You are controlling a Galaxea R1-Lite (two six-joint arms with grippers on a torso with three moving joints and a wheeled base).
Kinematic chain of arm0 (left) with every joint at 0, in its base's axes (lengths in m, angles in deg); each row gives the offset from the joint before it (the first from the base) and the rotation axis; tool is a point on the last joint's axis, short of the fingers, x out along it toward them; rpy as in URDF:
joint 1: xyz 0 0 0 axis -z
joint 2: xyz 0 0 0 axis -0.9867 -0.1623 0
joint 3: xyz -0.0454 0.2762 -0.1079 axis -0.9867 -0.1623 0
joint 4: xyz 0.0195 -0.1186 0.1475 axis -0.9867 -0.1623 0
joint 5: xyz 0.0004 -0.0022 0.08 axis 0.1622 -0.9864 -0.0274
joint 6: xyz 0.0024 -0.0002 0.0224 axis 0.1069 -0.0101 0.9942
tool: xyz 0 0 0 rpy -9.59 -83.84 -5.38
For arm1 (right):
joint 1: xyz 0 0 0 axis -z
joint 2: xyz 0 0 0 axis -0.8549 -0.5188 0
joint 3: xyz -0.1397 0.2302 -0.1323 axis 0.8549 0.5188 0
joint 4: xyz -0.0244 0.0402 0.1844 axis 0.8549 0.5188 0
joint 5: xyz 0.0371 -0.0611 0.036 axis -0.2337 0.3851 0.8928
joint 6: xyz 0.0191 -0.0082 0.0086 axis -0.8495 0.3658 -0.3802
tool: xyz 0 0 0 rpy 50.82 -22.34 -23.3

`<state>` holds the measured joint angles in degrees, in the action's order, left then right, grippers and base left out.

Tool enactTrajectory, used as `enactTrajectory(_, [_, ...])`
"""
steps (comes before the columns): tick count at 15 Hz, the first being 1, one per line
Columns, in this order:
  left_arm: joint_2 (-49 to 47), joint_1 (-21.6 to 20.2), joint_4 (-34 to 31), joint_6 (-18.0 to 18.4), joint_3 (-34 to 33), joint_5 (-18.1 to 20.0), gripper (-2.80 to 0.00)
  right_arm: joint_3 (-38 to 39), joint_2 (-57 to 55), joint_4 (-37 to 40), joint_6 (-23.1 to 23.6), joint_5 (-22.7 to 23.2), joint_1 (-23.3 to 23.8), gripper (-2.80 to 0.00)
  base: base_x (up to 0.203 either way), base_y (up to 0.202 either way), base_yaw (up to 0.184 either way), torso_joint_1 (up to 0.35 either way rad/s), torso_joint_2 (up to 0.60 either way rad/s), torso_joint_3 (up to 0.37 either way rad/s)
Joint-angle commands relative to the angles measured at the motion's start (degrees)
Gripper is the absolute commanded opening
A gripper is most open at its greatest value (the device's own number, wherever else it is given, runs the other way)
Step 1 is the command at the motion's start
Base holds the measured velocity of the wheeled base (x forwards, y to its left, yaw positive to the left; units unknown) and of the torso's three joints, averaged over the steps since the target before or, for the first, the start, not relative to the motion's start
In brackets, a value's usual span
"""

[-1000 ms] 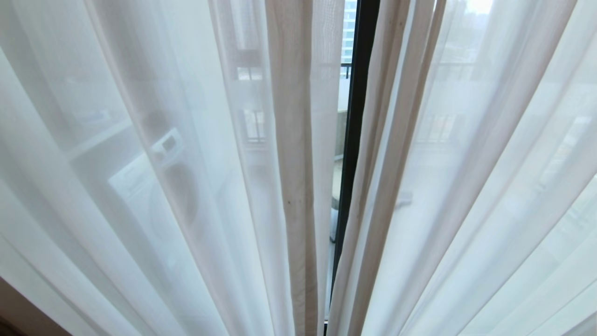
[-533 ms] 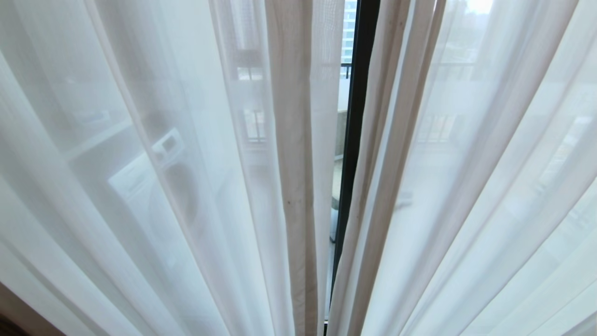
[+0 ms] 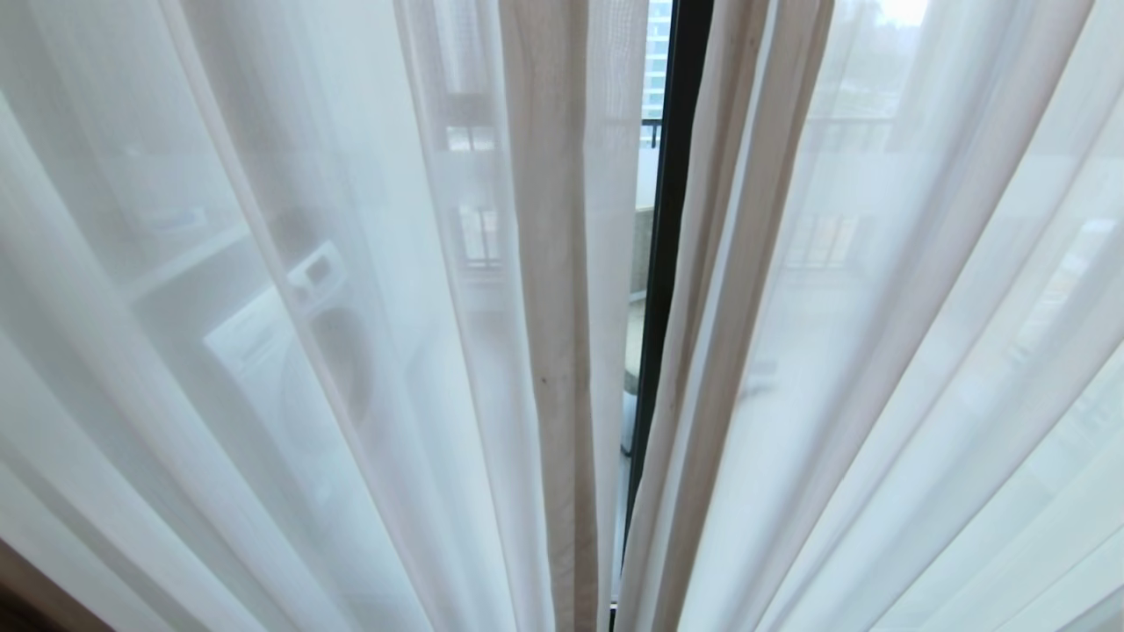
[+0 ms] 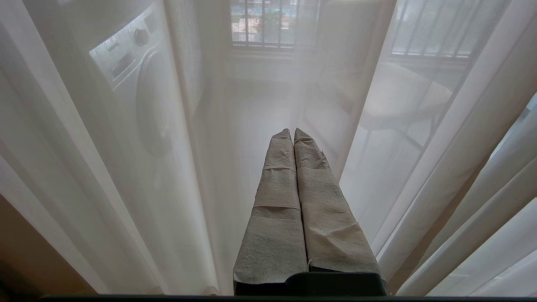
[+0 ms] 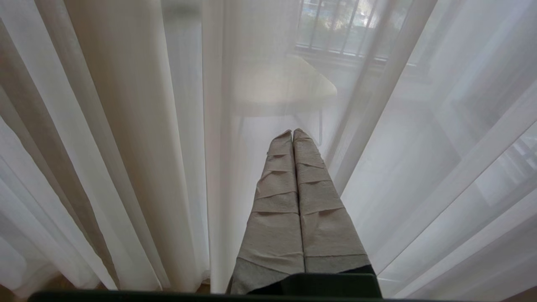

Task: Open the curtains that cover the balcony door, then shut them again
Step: Pull the outer curtains open on both sides, then pull the inner curtains open on both sides

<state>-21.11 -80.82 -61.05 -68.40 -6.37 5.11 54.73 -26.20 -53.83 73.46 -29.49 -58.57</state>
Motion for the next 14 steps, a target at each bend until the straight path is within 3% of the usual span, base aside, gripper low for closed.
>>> enactTrajectory(1, [0.0, 0.0, 0.0, -0.1, 0.0, 0.0, -2.80, 0.0, 0.0, 0.0, 0.1, 0.0, 0.0, -2.80, 0.000, 0.000, 0.000, 0.000, 0.00, 0.000])
enactTrajectory(9, [0.0, 0.0, 0.2, 0.0, 0.0, 0.0, -2.80, 0.0, 0.0, 0.0, 0.1, 0.0, 0.0, -2.80, 0.000, 0.000, 0.000, 0.000, 0.00, 0.000])
enactTrajectory(14, [0.0, 0.0, 0.8, -1.5, 9.6, -1.6, -2.80, 0.0, 0.0, 0.0, 0.1, 0.0, 0.0, -2.80, 0.000, 0.000, 0.000, 0.000, 0.00, 0.000])
